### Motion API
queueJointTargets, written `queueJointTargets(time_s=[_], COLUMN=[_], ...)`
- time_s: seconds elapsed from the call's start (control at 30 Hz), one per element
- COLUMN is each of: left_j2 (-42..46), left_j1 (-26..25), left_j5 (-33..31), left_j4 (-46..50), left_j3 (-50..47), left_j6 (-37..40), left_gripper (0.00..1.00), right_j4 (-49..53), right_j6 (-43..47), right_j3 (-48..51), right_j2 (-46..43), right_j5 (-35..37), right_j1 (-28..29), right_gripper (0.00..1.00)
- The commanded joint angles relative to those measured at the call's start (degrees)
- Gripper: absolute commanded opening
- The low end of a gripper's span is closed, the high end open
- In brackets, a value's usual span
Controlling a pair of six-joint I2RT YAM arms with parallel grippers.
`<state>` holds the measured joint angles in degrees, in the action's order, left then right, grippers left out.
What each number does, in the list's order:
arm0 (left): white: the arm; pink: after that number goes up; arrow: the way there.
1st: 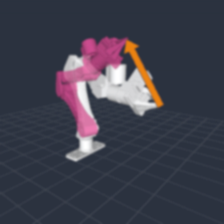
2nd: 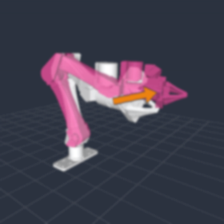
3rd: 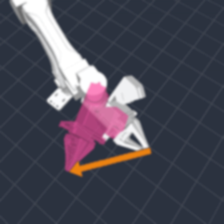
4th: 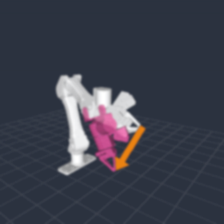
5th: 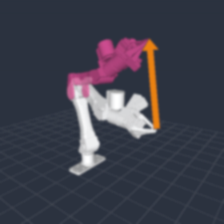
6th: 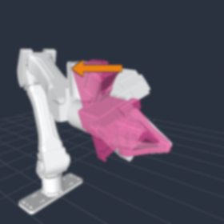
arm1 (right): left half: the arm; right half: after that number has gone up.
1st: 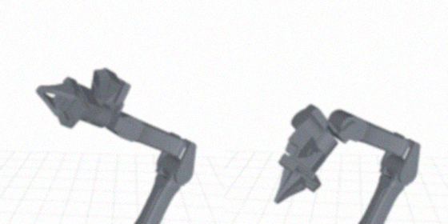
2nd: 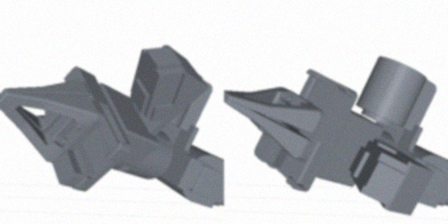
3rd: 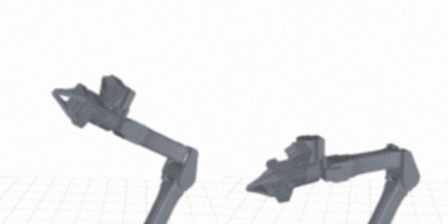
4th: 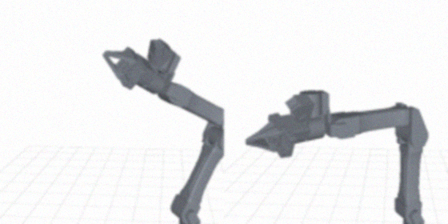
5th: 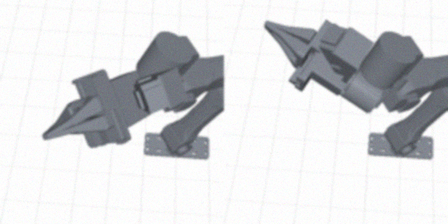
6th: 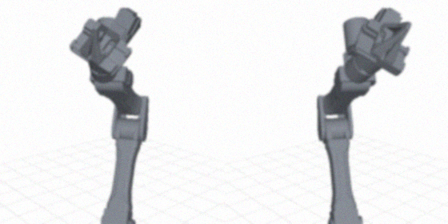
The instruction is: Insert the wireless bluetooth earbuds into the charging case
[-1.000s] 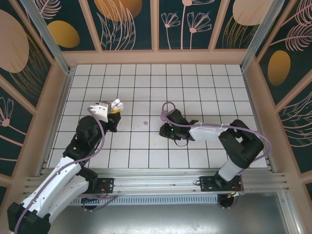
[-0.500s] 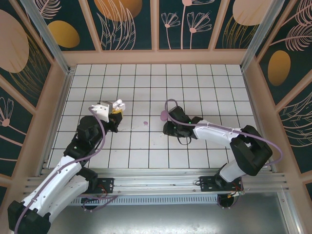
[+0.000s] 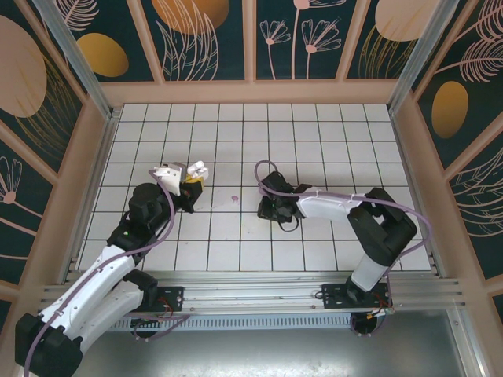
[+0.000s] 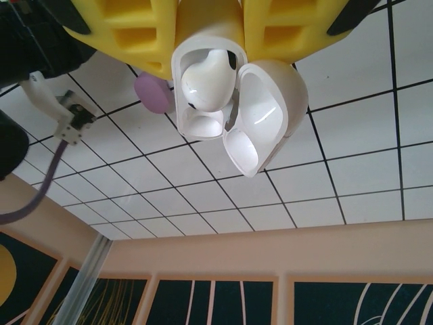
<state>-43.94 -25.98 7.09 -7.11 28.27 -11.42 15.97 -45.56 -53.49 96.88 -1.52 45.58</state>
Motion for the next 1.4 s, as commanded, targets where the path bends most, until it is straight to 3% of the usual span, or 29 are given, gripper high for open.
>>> queueJointTargets(time_s=[0.0, 0.57, 0.97, 1.13, 1.37], left_j2=[0.3, 0.6, 0.6, 0.4, -0.5], left_j1=[0.0, 0.0, 0.0, 0.0, 0.0], left_j5=[1.1, 0.6, 1.1, 5.8, 18.9], left_j4=[-2.7, -2.6, -2.4, -5.1, -12.6], left_j3=[-0.7, -1.2, -1.0, -1.8, -3.5], left_j6=[-0.1, 0.5, 1.1, 2.5, 5.2], left_gripper=[0.0, 0.0, 0.0, 0.0, 0.0], right_j4=[1.3, 4.5, 6.1, 6.0, 5.2], right_j6=[-0.1, 1.9, 3.2, 4.0, 10.1], right_j3=[-2.9, -6.6, -8.1, -8.3, -11.6], right_j2=[1.9, 7.0, 5.1, -1.1, -12.8], right_j5=[-0.1, 0.0, 2.1, 6.1, 15.9], right_j1=[0.7, 2.0, 2.5, 2.6, 5.7], right_gripper=[0.34, 0.3, 0.16, 0.14, 0.13])
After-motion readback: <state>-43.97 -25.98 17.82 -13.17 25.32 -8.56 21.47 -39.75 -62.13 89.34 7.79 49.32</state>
